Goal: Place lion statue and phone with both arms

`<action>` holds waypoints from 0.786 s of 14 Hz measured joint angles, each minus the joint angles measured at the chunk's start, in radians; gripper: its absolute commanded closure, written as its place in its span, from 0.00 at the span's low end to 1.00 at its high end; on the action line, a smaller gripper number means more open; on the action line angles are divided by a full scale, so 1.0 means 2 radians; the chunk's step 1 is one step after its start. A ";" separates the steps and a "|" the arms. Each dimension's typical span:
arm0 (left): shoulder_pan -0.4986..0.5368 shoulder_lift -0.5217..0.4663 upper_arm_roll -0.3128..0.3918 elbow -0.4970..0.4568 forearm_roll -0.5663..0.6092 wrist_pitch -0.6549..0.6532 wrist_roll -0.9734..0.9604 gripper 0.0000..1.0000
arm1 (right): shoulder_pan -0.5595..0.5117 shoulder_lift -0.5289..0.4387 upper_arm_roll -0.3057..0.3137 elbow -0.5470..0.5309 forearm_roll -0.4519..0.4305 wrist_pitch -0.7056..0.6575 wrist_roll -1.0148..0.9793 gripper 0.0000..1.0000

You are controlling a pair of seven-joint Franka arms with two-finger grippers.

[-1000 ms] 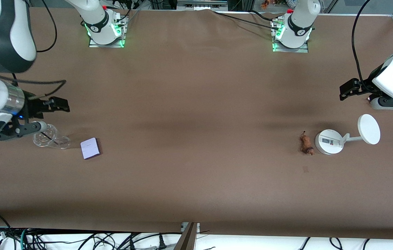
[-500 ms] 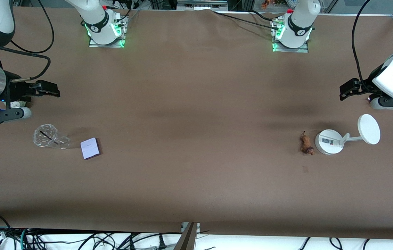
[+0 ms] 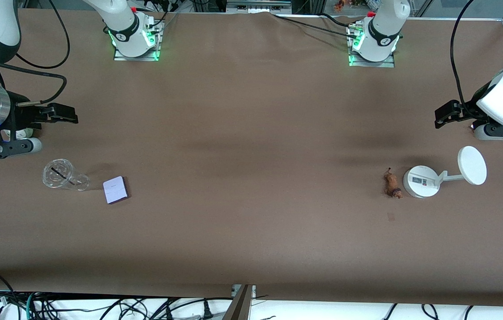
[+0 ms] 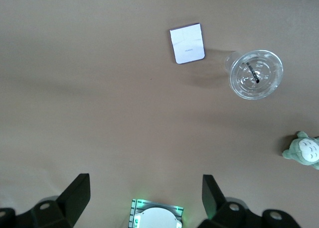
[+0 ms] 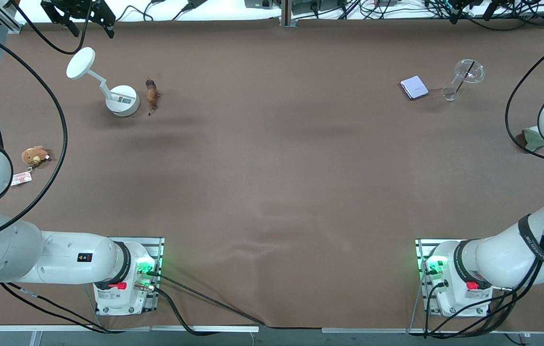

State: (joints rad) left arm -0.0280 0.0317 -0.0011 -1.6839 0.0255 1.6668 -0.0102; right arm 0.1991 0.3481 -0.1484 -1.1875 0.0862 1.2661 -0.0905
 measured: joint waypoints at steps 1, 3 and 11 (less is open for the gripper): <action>0.000 0.000 0.000 0.000 0.000 -0.001 0.000 0.00 | 0.000 0.000 0.000 0.000 0.000 -0.004 0.000 0.01; 0.000 0.000 -0.001 0.000 0.000 -0.002 0.000 0.00 | 0.000 -0.008 0.001 0.000 0.000 -0.017 0.000 0.00; 0.002 0.000 0.000 0.000 0.000 -0.003 0.000 0.00 | -0.040 -0.185 0.016 -0.232 0.000 0.149 -0.008 0.00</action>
State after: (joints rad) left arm -0.0232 0.0319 -0.0015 -1.6834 0.0255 1.6602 -0.0102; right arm 0.1183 -0.0223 -0.1161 -1.6518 0.0852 1.5642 -0.1065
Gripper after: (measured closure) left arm 0.000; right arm 0.000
